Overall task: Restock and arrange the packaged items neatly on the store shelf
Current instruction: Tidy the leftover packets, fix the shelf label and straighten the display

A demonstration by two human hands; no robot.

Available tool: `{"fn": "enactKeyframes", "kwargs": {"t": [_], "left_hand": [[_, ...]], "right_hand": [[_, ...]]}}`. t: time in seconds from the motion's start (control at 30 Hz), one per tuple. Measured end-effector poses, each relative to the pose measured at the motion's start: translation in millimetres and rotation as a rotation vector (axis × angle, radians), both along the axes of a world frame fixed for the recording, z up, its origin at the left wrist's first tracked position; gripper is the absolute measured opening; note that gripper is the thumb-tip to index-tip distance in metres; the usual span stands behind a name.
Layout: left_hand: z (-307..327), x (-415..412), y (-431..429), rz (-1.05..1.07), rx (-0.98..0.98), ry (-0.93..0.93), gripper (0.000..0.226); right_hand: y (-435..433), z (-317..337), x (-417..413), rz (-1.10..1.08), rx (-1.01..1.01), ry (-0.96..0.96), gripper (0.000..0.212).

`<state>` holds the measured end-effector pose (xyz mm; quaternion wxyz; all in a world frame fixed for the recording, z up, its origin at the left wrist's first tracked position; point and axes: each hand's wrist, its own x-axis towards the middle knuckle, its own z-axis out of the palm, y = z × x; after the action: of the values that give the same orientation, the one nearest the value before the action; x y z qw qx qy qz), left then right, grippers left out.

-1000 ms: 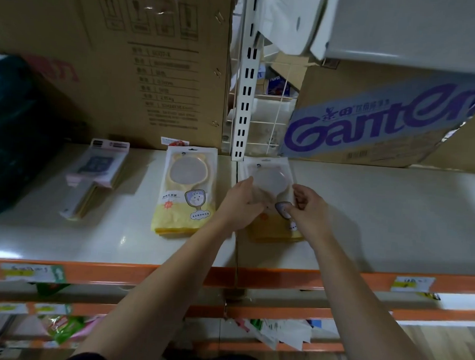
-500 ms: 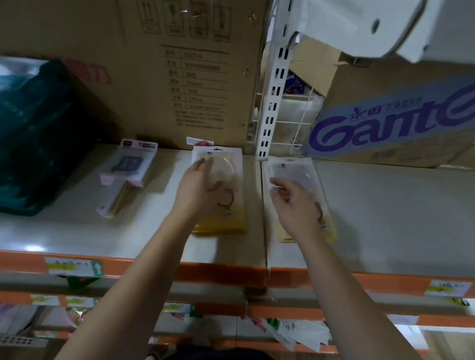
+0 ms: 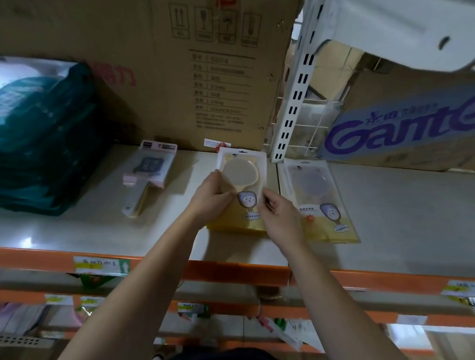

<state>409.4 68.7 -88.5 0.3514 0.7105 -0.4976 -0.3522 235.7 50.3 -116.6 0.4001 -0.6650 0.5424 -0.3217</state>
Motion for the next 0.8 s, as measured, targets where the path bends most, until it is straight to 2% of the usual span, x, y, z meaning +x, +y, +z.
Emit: {"fn": "enactKeyframes", "kwargs": {"t": [0.07,0.23,0.37,0.43,0.53,0.7,0.8], "left_hand": [[-0.3,-2.4,-1.7,-0.018,-0.012,-0.023,0.027],[-2.3,-7.0,-0.2,-0.070,-0.020,-0.119,0.046],[5.4,12.3,10.9,-0.036,-0.022,-0.241,0.076],[11.8,33.8,20.6,0.039,-0.123,-0.327,0.069],[18.6,71.8,34.5,0.143,-0.245,-0.421,0.056],[17.0,135.5,49.1,0.313,-0.247,-0.312,0.052],[12.4,164.0,51.6,0.331,-0.140,-0.092,0.051]], "right_hand": [[0.8,1.7,0.9,-0.017,-0.006,0.002,0.042],[2.4,6.3,0.4,-0.007,0.008,0.019,0.043],[6.7,14.5,1.5,-0.014,-0.166,0.078,0.036],[5.0,23.7,11.7,0.000,-0.238,0.078,0.040],[5.6,32.1,43.6,0.075,-0.203,-0.043,0.039],[12.4,25.2,106.3,0.142,-0.154,-0.100,0.035],[11.6,17.9,141.8,0.171,-0.104,-0.065,0.038]]}}
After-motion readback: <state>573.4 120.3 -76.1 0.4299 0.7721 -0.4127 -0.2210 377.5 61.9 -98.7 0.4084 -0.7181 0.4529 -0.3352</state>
